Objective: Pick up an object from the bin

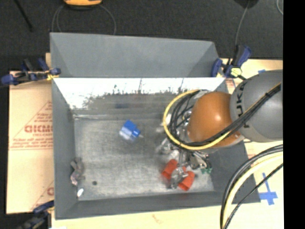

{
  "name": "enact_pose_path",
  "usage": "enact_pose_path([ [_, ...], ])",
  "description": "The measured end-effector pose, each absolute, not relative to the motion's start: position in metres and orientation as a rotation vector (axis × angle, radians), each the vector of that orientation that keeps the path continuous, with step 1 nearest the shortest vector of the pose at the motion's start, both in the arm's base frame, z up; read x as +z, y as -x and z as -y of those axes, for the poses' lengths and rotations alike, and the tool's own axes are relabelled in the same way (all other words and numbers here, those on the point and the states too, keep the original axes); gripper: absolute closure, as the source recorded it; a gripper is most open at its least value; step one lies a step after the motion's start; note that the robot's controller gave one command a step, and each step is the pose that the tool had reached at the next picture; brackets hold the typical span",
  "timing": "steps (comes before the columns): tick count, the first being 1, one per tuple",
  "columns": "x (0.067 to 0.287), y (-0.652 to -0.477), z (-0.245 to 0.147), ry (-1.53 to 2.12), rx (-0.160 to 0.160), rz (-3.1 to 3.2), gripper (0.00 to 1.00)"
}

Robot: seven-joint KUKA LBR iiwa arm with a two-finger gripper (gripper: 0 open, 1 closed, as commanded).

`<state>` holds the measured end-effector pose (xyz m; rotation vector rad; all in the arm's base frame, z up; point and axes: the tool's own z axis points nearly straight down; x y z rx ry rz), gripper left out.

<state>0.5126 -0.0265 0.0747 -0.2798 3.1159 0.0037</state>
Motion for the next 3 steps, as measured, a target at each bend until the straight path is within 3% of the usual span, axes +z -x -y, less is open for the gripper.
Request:
enact_pose_path([
  [1,0.074,-0.489,0.068,0.477,0.0,-3.086,0.0],
  [2,0.075,-0.49,0.068,0.47,-0.001,-3.084,1.0],
  [3,0.213,-0.495,0.054,0.992,-0.006,-2.972,1.0],
])
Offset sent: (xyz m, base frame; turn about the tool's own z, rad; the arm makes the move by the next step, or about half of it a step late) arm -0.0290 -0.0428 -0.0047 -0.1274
